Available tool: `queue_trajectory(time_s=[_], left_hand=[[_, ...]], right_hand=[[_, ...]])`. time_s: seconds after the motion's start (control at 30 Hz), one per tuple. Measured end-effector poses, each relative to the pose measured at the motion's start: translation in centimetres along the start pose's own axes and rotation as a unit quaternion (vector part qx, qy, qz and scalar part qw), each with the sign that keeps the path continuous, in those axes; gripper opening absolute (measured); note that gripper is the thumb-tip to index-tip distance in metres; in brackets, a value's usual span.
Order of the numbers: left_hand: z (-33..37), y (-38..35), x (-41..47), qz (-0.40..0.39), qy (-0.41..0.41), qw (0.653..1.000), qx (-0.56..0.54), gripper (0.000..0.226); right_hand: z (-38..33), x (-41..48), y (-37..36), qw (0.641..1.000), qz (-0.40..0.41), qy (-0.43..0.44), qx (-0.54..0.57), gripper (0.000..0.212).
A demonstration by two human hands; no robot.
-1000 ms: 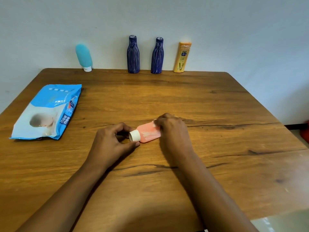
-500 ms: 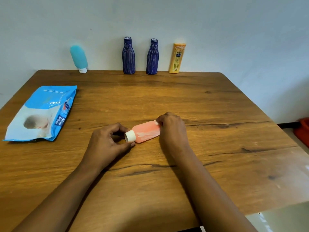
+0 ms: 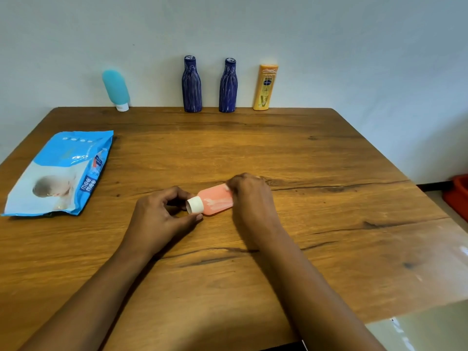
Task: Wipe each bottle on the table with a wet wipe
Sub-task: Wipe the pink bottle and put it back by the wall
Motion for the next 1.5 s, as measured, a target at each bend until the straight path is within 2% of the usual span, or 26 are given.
queue_trajectory(time_s=[0.07, 0.13, 0.23, 0.33, 0.4, 0.53, 0.7, 0.8, 0.9, 1.03, 1.13, 1.2, 1.37, 1.43, 1.5], left_hand=[[-0.1, 0.0, 0.1, 0.002, 0.002, 1.000, -0.011, 0.038], [-0.2, 0.0, 0.1, 0.001, 0.008, 1.000, -0.016, 0.038], [-0.3, -0.1, 0.2, 0.001, 0.020, 1.000, -0.024, 0.036], [-0.1, 0.0, 0.0, 0.001, 0.002, 0.999, -0.032, 0.034], [0.0, 0.0, 0.0, 0.004, -0.002, 0.999, -0.033, 0.033], [-0.1, 0.0, 0.1, 0.007, 0.028, 0.999, -0.026, 0.035], [-0.1, -0.1, 0.2, 0.003, 0.038, 0.999, -0.018, 0.034], [0.0, -0.1, 0.2, 0.004, 0.044, 0.999, -0.012, 0.034], [-0.1, 0.0, 0.2, 0.010, 0.052, 0.999, -0.004, 0.034], [-0.3, 0.1, 0.1, 0.014, 0.039, 0.999, -0.014, 0.026], [-0.3, 0.1, 0.2, 0.013, 0.034, 0.999, -0.013, 0.030], [-0.4, 0.2, 0.2, 0.014, 0.049, 0.998, -0.025, 0.031], [-0.2, 0.1, 0.2, 0.011, 0.064, 0.998, -0.014, 0.034], [-0.1, 0.0, 0.2, 0.008, 0.070, 0.997, -0.020, 0.033], [-0.2, 0.0, 0.3, 0.003, 0.073, 0.997, -0.028, 0.030]], right_hand=[[1.5, 0.3, 0.3, 0.996, -0.002, -0.070, 0.051, 0.030], [1.1, 0.2, 0.4, 0.993, 0.024, -0.090, 0.066, 0.031], [-2.4, -0.9, 0.0, 0.997, 0.051, -0.010, 0.061, 0.026], [-5.5, -2.0, -0.5, 0.992, 0.013, 0.092, 0.085, 0.020], [-5.2, -2.1, -0.4, 0.987, 0.017, 0.104, 0.124, 0.021], [-1.4, -1.2, 0.0, 0.990, 0.037, 0.023, 0.135, 0.024], [1.8, 0.3, 0.4, 0.971, -0.009, -0.118, 0.206, 0.022], [0.8, 0.7, 0.1, 0.984, -0.014, -0.113, 0.136, 0.024], [-1.0, 0.5, 0.3, 0.994, 0.023, -0.089, 0.059, 0.028], [-5.7, -2.1, -0.8, 0.996, 0.035, 0.042, 0.074, 0.020], [-6.5, -4.3, -1.2, 0.991, 0.038, 0.107, 0.069, 0.030], [-4.5, -4.1, -1.1, 0.992, 0.058, 0.097, 0.058, 0.029], [1.0, -2.5, 0.0, 0.994, 0.085, -0.030, 0.058, 0.034], [0.3, -2.8, 0.1, 0.995, 0.088, -0.027, 0.047, 0.033], [-2.1, -3.8, -0.3, 0.995, 0.085, 0.030, 0.051, 0.030]])
Point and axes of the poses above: each hand's wrist, its own x-axis towards the middle knuckle, its own y-axis out of the back of the hand, z = x × y, the point moved 4 cm from there along x, towards the middle knuckle
